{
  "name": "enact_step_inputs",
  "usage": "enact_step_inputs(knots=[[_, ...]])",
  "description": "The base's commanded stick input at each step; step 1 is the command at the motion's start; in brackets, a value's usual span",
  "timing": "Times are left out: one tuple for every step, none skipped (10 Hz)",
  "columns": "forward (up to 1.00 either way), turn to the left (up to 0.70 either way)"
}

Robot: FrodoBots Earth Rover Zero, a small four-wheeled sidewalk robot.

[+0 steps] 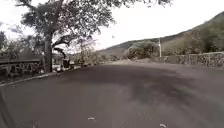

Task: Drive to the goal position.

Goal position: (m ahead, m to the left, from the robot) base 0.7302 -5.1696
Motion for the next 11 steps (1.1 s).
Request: enact_step_inputs(knots=[[0.7, 0.0], [0.7, 0.0], [0.7, 0.0], [0.7, 0.0], [0.7, 0.0], [0.7, 0.0], [0.7, 0.0], [0.7, 0.0], [0.7, 0.0], [0.7, 0.0], [0.7, 0.0]])
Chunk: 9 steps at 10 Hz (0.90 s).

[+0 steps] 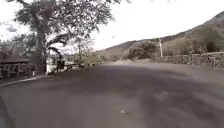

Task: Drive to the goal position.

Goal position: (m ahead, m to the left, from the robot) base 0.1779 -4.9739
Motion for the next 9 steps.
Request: enact_step_inputs(knots=[[0.7, 0.0], [0.7, 0.0], [0.7, 0.0], [0.7, 0.0], [0.7, 0.0], [0.7, 0.0], [0.7, 0.0], [0.7, 0.0], [0.7, 0.0]])
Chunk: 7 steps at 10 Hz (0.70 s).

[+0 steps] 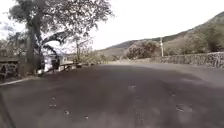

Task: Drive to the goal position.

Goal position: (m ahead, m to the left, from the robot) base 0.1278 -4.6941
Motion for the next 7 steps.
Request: enact_step_inputs(knots=[[0.7, 0.0], [0.7, 0.0], [0.7, 0.0], [0.7, 0.0], [0.7, 0.0], [0.7, 0.0], [0.7, 0.0]])
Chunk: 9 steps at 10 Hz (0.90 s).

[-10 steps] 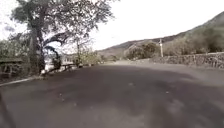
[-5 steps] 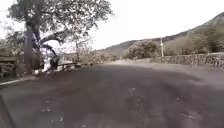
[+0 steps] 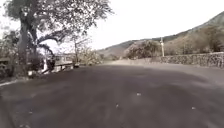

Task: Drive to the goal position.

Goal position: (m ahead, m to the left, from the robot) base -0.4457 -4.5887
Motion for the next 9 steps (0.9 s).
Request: enact_step_inputs(knots=[[0.7, 0.0], [0.7, 0.0], [0.7, 0.0], [0.7, 0.0], [0.7, 0.0], [0.7, 0.0], [0.7, 0.0], [0.7, 0.0], [0.7, 0.0]])
